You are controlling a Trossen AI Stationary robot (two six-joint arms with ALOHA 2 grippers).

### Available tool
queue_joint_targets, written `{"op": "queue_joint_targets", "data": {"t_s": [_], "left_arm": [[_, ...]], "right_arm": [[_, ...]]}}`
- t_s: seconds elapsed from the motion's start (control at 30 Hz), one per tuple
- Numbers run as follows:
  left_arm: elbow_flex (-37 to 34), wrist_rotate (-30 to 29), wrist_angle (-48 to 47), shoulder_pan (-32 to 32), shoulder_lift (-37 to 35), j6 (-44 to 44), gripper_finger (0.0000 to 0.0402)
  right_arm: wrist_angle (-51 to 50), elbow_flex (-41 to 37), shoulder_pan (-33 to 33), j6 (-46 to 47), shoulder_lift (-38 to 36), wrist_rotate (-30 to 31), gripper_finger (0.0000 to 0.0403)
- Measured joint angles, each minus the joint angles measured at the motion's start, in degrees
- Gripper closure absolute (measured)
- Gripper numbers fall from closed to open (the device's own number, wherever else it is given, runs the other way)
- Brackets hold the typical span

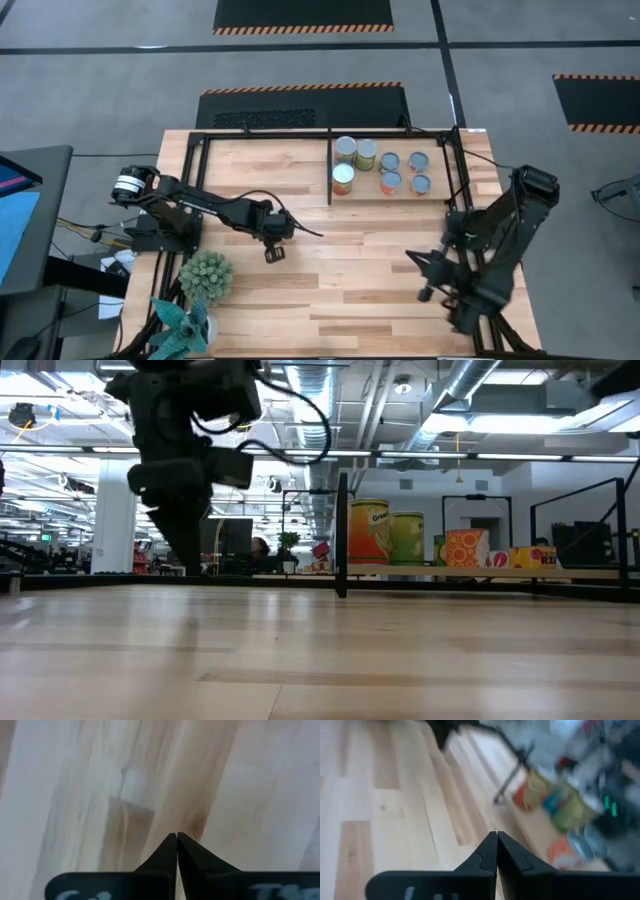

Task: Pick and place cans onto a shelf
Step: Adjust the canned pineapple on the shelf

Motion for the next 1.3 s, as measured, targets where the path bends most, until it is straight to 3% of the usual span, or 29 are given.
{"op": "queue_joint_targets", "data": {"t_s": [0.17,0.3,0.47,0.67,0.87,1.03,1.17,1.23,1.3], "left_arm": [[0.02,3.56,8.76,0.59,-2.6,7.8,0.0402],[0.01,2.58,10.05,0.61,-6.47,9.38,0.0401],[-6.9,-0.03,13.11,0.63,-15.69,7.89,0.0401],[-17.83,-0.08,27.66,1.07,-28.18,7.27,0.0401],[-20.59,-0.08,37.33,2.52,-32.6,9.73,0.0401],[-20.57,0.07,41.19,3.43,-31.37,16.73,0.0401],[-20.57,0.11,41.64,3.5,-30.31,20.2,0.0401],[-20.58,-1.29,42.27,3.52,-29.89,18.83,0.0402],[-20.57,-3.65,42.34,3.58,-29.85,17.05,0.0401]], "right_arm": [[1.47,-10.83,10.0,9.05,0.0,13.9,0.0375],[1.07,-18.26,12.08,22.79,0.02,22.15,0.0375],[1.17,-20.42,8.44,28.83,0.02,23.77,0.0372],[-7.74,-13.49,3.24,28.73,-1.23,25.4,0.0373],[-8.82,-3.63,-3.29,22.38,-2.9,25.89,0.0373],[-8.11,1.28,-9.99,9.0,-2.82,24.98,0.0371],[-9.4,2.03,-20.07,9.5,-4.13,14.72,0.0373],[-9.97,2.03,-25.83,10.9,-4.85,8.15,0.0374],[-8.89,1.93,-30.01,9.11,-4.52,5.43,0.0374]]}}
